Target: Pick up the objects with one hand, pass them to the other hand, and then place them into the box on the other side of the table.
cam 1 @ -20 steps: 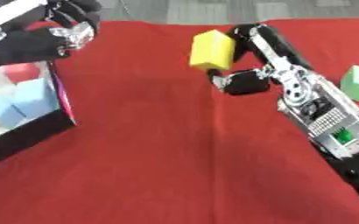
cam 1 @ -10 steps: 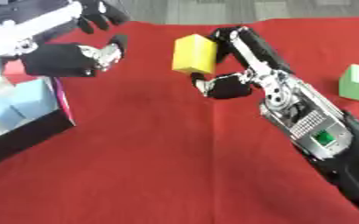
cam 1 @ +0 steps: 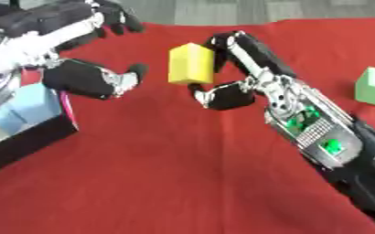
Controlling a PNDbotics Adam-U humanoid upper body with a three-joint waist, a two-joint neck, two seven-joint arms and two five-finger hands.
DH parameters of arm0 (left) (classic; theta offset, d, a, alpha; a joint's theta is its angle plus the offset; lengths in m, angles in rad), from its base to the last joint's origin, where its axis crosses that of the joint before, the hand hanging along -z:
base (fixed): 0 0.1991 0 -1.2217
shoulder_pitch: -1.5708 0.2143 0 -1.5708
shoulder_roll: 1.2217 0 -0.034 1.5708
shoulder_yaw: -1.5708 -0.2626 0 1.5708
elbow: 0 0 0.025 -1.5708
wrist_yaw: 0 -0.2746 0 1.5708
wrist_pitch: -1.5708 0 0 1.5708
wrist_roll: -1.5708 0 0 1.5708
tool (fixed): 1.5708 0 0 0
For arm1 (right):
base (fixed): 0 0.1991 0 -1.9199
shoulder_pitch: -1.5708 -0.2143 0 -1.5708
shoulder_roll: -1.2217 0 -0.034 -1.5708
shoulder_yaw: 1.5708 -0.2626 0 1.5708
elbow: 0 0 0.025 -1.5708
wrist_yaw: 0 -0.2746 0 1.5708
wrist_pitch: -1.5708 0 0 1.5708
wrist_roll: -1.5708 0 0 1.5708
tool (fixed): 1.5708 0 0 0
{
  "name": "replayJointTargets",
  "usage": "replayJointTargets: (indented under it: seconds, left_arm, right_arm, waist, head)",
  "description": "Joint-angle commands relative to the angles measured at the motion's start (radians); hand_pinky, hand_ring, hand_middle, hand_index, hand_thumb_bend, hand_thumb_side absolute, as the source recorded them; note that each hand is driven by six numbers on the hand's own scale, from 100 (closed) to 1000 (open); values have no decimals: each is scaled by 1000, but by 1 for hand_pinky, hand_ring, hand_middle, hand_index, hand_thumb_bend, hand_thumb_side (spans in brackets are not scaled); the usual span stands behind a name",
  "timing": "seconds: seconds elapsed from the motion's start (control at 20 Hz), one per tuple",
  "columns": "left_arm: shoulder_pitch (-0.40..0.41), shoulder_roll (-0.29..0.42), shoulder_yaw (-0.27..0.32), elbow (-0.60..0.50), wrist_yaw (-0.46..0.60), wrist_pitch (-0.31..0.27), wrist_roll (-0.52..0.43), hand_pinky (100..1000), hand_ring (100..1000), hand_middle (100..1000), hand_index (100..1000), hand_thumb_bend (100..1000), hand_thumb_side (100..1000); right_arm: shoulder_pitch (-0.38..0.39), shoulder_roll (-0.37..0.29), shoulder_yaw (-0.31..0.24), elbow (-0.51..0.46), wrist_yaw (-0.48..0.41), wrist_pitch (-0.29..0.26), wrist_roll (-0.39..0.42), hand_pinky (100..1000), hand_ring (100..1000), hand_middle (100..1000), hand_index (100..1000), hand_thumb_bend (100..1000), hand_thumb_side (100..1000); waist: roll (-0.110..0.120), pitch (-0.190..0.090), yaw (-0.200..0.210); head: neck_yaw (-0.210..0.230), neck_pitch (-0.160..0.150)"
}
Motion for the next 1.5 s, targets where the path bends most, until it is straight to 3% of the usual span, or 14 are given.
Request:
replayJointTargets:
  seconds: [0.05,0.5,0.75,1.15,1.5]
  left_arm:
    - [-22,7,-1,-12,-62,-12,-3,799,837,787,852,400,518]
    - [-39,-26,-29,-12,-120,-5,-32,800,839,789,854,430,566]
    - [-40,-39,-37,-12,-170,32,-32,799,837,787,853,437,555]
    - [-42,-51,-52,-12,-133,43,-23,805,837,786,857,412,610]
    - [-39,-56,-62,-12,-154,41,-52,807,841,790,864,470,642]
  right_arm:
    - [-21,-1,-3,-32,-10,5,17,832,583,478,512,100,100]
    - [-30,14,8,-46,-10,18,41,830,582,478,511,100,100]
    - [-31,18,13,-48,-5,20,55,831,582,477,511,100,100]
    - [-31,22,16,-48,1,20,68,831,582,477,510,100,100]
    - [-34,22,18,-55,-2,22,78,831,578,475,507,100,100]
  waist:
    - [10,-36,0]
    - [8,-37,0]
    - [8,-36,-1]
    - [6,-35,-2]
    - [4,-36,-3]
  head:
    - [3,4]
    - [14,0]
    - [21,-6]
    - [19,3]
    - [19,7]
